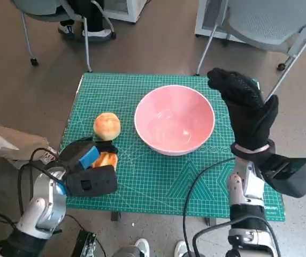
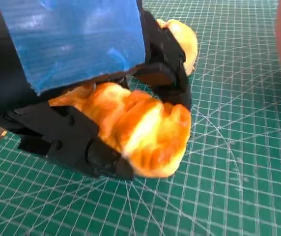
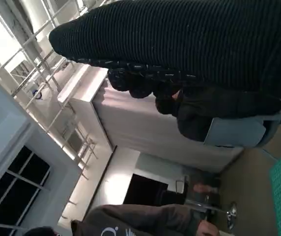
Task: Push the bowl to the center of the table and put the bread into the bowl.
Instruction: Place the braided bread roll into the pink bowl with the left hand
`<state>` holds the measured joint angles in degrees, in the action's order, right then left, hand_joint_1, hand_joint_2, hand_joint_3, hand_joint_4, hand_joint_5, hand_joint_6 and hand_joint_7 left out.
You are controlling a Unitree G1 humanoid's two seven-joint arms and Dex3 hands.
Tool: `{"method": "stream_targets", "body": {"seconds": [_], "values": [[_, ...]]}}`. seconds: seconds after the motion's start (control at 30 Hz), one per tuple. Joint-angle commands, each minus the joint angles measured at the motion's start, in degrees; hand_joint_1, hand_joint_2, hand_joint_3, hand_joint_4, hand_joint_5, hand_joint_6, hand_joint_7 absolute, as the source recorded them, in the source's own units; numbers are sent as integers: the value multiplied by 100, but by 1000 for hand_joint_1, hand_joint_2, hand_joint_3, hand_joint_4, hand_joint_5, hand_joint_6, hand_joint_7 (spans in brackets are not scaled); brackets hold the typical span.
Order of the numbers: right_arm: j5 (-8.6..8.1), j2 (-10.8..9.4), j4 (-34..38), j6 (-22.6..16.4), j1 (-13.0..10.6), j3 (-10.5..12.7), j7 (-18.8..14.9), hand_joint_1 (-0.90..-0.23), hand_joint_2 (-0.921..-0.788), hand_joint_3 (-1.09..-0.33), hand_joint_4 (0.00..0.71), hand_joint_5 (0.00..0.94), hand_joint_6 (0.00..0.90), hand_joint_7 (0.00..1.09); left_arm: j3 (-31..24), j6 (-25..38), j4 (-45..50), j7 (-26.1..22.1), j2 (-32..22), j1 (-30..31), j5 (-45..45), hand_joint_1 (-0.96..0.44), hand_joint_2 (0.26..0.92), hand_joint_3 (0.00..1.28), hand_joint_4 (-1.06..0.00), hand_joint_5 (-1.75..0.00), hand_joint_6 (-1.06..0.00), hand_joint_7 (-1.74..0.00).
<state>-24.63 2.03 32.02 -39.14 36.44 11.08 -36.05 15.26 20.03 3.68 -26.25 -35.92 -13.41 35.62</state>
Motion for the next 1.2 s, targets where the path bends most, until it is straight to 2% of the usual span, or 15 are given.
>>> {"method": "stream_targets", "body": {"seconds": [0.03,0.33,0.57,0.83,1.2], "values": [[-44,-30,96,-4,-88,20,-52,-643,-921,-769,225,0,29,566,-187,-6,370,-238,-121,227,-196,3,917,71,-661,-1351,-702,-920],[-71,-41,143,-6,-59,37,-76,-643,-921,-769,225,0,28,568,-760,-170,1333,-503,-233,450,-703,2,915,61,-698,-1200,-661,-1083],[-75,-53,259,-40,-14,50,-95,-642,-921,-769,225,0,27,569,-1184,-503,1814,-272,-184,256,-921,2,908,31,-770,-1110,-683,-1072],[-76,-75,321,-45,25,48,-106,-643,-921,-768,225,1,28,569,-1305,-834,1915,242,-6,-370,-828,3,898,12,-831,-1058,-715,-1026],[-116,-59,314,-14,-3,74,-155,-646,-921,-767,226,1,28,568,-902,-1173,1572,837,447,-1628,-421,3,892,7,-835,-1039,-747,-1007]]}}
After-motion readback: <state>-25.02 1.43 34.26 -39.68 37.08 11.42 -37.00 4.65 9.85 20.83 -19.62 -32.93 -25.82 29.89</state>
